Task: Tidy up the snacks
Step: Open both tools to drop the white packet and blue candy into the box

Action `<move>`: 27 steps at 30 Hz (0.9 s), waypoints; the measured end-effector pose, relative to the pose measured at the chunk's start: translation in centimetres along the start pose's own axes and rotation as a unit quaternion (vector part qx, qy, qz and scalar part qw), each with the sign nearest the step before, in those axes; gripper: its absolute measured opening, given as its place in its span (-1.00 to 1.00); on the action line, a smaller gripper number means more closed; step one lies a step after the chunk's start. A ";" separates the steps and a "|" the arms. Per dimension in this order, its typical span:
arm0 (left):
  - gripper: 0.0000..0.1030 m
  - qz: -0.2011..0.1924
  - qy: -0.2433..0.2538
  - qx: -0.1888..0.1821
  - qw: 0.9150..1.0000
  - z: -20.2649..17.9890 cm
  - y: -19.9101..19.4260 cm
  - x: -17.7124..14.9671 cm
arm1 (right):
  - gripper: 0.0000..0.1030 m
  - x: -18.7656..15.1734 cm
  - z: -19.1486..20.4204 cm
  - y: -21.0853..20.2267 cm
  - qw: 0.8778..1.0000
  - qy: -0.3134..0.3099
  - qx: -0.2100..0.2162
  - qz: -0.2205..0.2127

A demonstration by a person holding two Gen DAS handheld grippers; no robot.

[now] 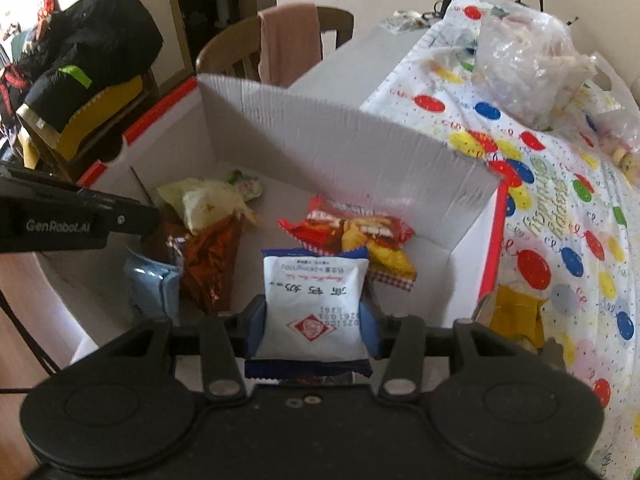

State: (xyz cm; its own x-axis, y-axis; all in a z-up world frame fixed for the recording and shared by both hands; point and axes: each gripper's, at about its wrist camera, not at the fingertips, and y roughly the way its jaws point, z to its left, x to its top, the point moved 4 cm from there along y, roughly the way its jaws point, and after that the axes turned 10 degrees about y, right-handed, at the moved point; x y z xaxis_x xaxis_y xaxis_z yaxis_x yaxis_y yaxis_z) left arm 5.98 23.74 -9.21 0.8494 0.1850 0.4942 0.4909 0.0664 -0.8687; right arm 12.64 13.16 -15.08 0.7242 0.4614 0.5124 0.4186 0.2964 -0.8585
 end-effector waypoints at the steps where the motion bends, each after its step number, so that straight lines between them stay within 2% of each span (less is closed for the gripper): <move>1: -0.76 0.004 0.000 -0.001 1.000 0.0 0.3 -0.2 | -0.08 -0.1 0.0 0.1 1.000 0.001 0.002 0.002; 8: -0.76 0.009 0.000 -0.008 1.000 -0.3 1.0 -0.8 | -0.03 -0.2 0.0 0.1 1.000 0.012 0.005 0.004; 13: -0.76 0.003 0.004 -0.008 1.000 -0.9 0.8 -1.2 | 0.24 -0.4 -0.5 -0.3 0.999 0.032 0.009 -0.003; 17: -0.75 -0.007 0.011 -0.005 1.000 -1.4 0.0 -1.3 | 0.28 -0.5 -0.7 -1.4 0.999 0.045 0.019 -0.012; 20: -0.75 -0.016 0.017 -0.005 1.000 -1.9 -0.8 -1.4 | 0.40 -0.6 -0.9 -2.5 0.998 0.053 0.027 -0.023; 22: -0.72 -0.023 0.020 -0.005 1.000 -2.2 -1.4 -1.5 | 0.48 -0.8 -1.1 -3.3 0.997 0.058 0.032 -0.030; 27: -0.46 -0.041 0.028 -0.010 0.999 -3.1 -2.8 -1.5 | 0.59 -1.0 -1.6 -5.3 0.995 0.070 0.045 -0.046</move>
State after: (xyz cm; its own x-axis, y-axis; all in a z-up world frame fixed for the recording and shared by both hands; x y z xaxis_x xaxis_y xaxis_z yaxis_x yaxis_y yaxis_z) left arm 3.88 20.27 -7.40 0.8156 0.1250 0.5650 0.5624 0.0584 -0.8248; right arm 10.54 9.77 -11.07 0.7569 0.3100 0.5753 0.4400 0.4092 -0.7994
